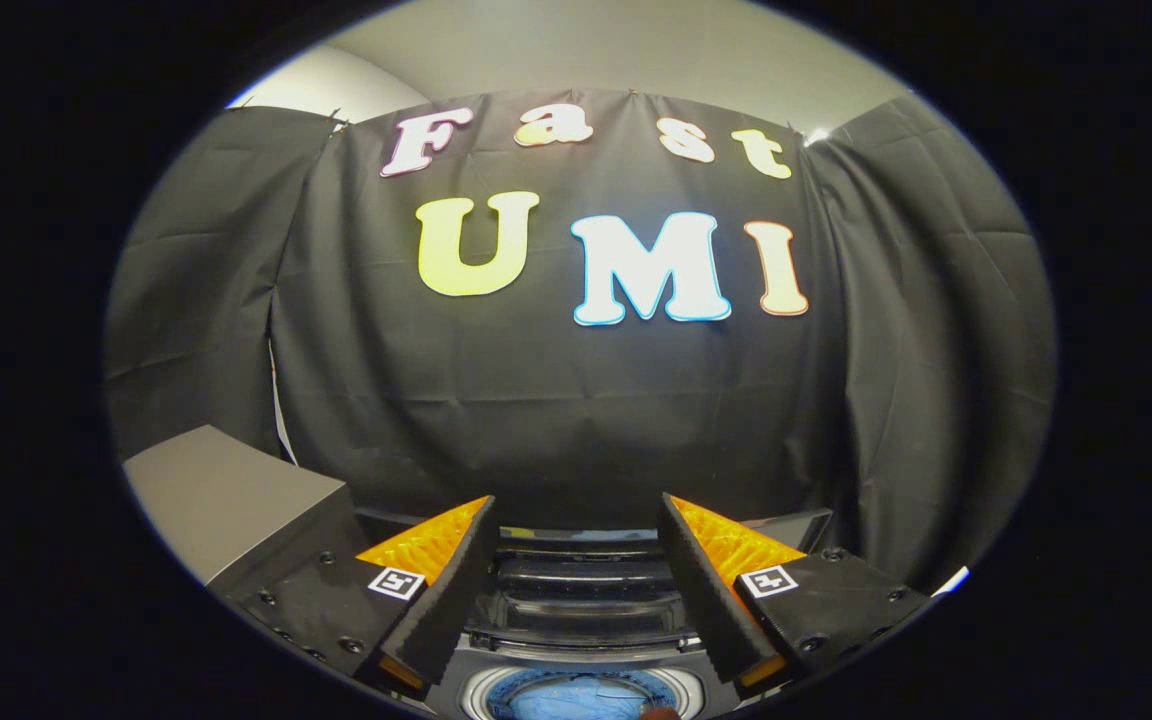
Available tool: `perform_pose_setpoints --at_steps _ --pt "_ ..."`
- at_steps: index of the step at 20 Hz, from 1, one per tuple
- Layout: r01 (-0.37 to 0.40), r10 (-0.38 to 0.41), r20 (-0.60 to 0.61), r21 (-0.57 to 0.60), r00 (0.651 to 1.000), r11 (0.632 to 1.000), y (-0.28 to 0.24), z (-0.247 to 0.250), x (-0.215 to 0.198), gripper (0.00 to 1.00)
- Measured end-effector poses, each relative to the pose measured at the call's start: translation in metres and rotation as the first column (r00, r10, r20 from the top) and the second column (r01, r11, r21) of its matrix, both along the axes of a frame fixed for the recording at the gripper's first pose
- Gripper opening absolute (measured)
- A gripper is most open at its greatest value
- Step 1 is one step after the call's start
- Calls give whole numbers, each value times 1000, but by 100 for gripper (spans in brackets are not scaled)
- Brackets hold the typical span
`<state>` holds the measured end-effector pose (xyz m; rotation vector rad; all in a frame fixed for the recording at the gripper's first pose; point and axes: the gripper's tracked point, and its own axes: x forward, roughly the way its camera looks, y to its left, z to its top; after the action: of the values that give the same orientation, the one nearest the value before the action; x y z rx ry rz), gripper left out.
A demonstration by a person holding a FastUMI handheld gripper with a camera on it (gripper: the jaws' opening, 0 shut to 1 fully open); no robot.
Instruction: Put the clothes into the washing machine and then close the washing machine lid.
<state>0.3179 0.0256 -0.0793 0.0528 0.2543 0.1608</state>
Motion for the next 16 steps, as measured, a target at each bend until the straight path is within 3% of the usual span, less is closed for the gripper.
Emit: perform_pose_setpoints --at_steps 8,11,16 --pt "18 -18 7 -4 1000 1000 4 -17 41 98" --pt "16 -17 -22 -46 1000 999 8 -32 38 98" --pt "39 -39 35 -1 999 999 7 -29 33 98"
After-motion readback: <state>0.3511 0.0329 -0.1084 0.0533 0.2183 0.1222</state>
